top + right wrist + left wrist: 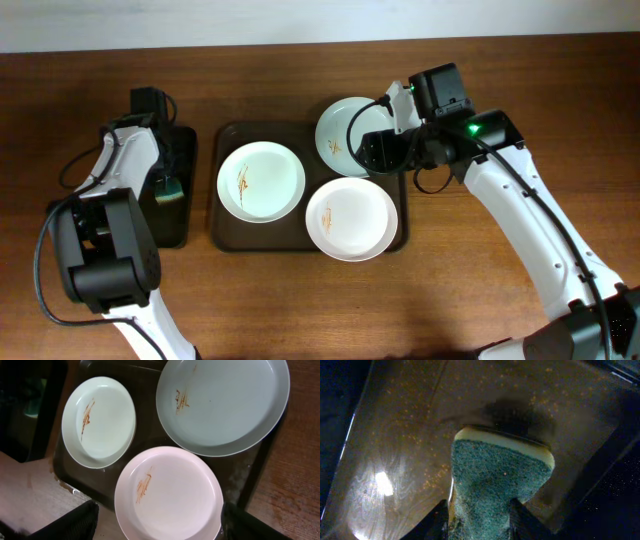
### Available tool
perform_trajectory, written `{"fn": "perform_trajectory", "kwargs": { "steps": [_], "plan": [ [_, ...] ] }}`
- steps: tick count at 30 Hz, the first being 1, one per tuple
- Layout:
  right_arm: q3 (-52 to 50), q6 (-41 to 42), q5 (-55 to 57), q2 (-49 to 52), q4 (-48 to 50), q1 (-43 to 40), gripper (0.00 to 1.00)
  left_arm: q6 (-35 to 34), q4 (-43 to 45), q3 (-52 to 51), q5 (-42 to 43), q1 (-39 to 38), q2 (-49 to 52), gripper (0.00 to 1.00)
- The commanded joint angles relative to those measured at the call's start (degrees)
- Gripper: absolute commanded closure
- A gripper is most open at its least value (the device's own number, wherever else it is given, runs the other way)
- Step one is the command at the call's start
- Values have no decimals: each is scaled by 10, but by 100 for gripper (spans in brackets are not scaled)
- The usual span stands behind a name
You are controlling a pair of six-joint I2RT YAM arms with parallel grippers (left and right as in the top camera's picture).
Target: Clean dirty plates on tray and stack at the side
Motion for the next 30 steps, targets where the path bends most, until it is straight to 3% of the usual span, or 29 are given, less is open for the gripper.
{"fn": "perform_trajectory", "kwargs": {
  "steps": [1, 4, 9, 16, 22, 25, 30],
  "plan": [
    [10, 14, 17, 3, 6, 5, 24, 1, 5, 2, 14, 4, 35, 71],
    [10, 23, 17, 3, 11, 5, 27, 1, 7, 2, 13, 4, 45, 98],
    [10, 115, 17, 13, 82, 32, 50, 14, -45, 44, 57, 4, 32, 99],
    [10, 189, 32, 122, 207, 99, 49, 69, -172, 237, 65, 4, -11, 99],
    [10, 235, 76, 230, 264, 123, 49, 133, -210, 240, 121, 4, -14, 99],
    [10, 235, 72, 265, 280, 128, 50, 205, -216, 240, 224, 4, -14, 99],
    [10, 233, 57, 299, 317, 134, 56, 205, -217, 240, 234, 3, -14, 99]
  ]
}}
